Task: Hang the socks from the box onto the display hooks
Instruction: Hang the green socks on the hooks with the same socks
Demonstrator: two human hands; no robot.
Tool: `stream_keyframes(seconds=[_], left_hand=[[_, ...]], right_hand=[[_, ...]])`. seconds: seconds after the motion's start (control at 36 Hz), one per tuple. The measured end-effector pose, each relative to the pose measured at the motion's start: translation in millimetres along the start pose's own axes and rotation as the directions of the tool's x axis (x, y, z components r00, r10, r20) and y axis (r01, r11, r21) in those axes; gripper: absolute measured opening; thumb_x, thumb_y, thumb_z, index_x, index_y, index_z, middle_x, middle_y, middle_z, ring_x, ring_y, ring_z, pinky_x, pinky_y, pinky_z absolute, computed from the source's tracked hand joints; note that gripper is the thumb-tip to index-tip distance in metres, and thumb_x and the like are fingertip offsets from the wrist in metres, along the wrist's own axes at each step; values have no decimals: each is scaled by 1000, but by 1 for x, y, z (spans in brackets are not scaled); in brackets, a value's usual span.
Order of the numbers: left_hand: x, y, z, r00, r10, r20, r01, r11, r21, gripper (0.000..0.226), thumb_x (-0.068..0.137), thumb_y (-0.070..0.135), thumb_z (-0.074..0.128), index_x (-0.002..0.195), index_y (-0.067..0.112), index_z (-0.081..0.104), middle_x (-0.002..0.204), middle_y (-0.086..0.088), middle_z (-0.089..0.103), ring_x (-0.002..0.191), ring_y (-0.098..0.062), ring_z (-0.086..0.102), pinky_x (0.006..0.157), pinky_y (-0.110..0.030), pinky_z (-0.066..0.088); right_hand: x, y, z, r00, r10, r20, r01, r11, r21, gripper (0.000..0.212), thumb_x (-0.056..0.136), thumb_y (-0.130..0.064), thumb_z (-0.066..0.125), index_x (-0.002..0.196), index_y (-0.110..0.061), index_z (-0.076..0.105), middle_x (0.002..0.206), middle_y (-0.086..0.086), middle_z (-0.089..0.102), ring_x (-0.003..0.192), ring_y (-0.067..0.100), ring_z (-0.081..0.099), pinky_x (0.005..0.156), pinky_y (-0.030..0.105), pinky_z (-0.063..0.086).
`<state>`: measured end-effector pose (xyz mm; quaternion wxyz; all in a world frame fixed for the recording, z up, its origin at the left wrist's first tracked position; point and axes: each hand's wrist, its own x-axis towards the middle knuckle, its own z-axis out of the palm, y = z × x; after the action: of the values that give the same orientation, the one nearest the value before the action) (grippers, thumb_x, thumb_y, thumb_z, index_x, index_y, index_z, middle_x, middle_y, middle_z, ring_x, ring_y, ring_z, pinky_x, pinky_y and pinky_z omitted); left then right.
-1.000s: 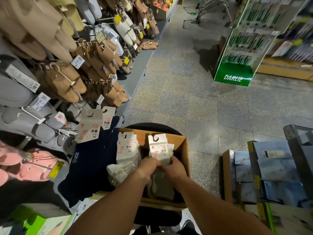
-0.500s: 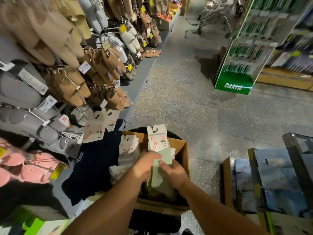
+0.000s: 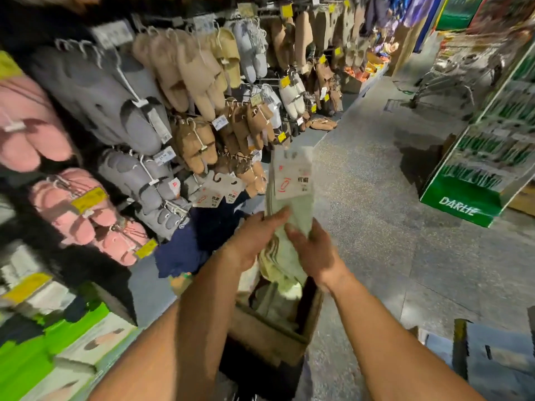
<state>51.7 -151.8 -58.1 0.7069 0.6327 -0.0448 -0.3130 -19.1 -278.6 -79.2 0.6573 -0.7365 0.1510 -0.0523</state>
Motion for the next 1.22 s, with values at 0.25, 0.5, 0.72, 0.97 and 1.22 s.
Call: stream_keyframes(seconds=[0.25, 0.5, 0.72, 0.97, 1.22], left_hand=[[-116, 4, -55, 879, 227, -419, -284, 956, -78, 29, 104, 17, 55, 129, 4, 62, 107, -15, 74, 73, -7, 73, 66, -23, 58], [-285, 21, -141, 763, 326, -558, -433, 899, -67, 28, 105, 29, 49, 127, 21, 66, 120, -9, 73, 112, -31, 68, 100, -48, 53], [-465, -6, -238, 610, 327, -722, -497, 867, -27, 45, 104, 45, 44, 134, 14, 59, 123, -12, 71, 115, -31, 68, 101, -48, 52], [-650, -30, -326, 400, 395, -827, -542, 830, 134, 35, 107, 30, 43, 132, 13, 60, 120, -8, 73, 109, -24, 71, 84, -33, 59], [-755, -24, -425, 255, 368, -894, -494, 844, 207, 40, 106, 44, 41, 134, 24, 60, 125, -3, 71, 116, -24, 68, 101, -46, 52]], right_hand=[[-50, -53, 79, 947, -301, 116, 320, 922, -220, 23, 95, -41, 61, 108, -30, 45, 90, -11, 59, 77, 7, 59, 58, 15, 41], [-144, -115, 230, 851, -468, 239, 494, 867, -61, 27, 92, -37, 66, 88, -16, 49, 74, -12, 53, 64, -2, 49, 57, 15, 39], [-263, -128, 383, 741, -519, 427, 436, 855, 282, 11, 88, -34, 67, 85, -29, 57, 83, -2, 67, 81, 24, 66, 74, 45, 55], [-413, -167, 528, 606, -461, 649, 319, 888, 332, 34, 82, -40, 71, 105, -16, 64, 99, 2, 74, 92, 21, 72, 82, 53, 58], [-478, -202, 658, 506, -491, 709, 394, 863, 317, 18, 96, -33, 62, 110, -24, 66, 104, -8, 73, 97, 13, 69, 89, 47, 55]])
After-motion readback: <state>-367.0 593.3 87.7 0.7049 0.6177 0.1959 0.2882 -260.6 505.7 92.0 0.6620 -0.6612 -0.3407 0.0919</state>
